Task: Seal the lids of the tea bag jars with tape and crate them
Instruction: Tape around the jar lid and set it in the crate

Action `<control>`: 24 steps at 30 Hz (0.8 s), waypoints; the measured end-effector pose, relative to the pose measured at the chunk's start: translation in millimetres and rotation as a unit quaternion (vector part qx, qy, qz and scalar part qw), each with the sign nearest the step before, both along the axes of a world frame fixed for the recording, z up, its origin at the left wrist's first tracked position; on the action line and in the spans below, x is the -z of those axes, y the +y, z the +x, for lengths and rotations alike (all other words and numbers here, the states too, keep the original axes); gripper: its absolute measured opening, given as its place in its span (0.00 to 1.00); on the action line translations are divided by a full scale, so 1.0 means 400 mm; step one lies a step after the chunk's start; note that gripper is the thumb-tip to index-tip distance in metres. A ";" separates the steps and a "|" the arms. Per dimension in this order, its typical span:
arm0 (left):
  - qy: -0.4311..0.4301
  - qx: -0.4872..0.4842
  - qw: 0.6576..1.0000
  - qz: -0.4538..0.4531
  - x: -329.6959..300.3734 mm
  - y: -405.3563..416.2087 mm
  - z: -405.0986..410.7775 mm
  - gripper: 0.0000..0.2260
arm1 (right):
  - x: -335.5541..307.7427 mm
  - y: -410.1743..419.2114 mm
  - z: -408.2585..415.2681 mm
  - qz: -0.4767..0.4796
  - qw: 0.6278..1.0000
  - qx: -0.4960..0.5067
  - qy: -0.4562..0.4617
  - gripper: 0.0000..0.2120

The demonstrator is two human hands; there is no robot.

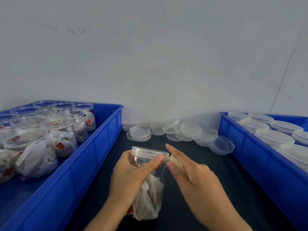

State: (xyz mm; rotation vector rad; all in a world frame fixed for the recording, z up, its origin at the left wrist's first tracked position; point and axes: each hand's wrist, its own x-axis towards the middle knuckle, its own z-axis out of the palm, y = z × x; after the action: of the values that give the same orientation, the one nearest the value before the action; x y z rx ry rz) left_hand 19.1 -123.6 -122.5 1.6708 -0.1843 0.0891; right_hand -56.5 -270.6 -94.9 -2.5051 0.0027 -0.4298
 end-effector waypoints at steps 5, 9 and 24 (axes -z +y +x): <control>-0.009 0.024 1.000 -0.007 -0.001 0.014 0.013 0.32 | -0.015 -0.042 -0.001 0.018 0.999 0.028 0.030 0.31; -0.020 0.053 0.998 -0.018 0.001 0.021 0.013 0.29 | -0.009 -0.073 0.013 0.011 0.998 0.047 0.045 0.24; 0.020 0.192 0.976 -0.104 0.015 0.036 0.030 0.46 | 0.008 -0.059 0.030 0.044 0.999 0.012 0.011 0.17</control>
State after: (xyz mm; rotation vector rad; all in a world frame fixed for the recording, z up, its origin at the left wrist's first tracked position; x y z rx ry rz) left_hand 31.2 -109.2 -128.3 1.4016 -0.4493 -0.2106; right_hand -44.7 -294.2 -98.3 -2.4255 0.0582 -0.4040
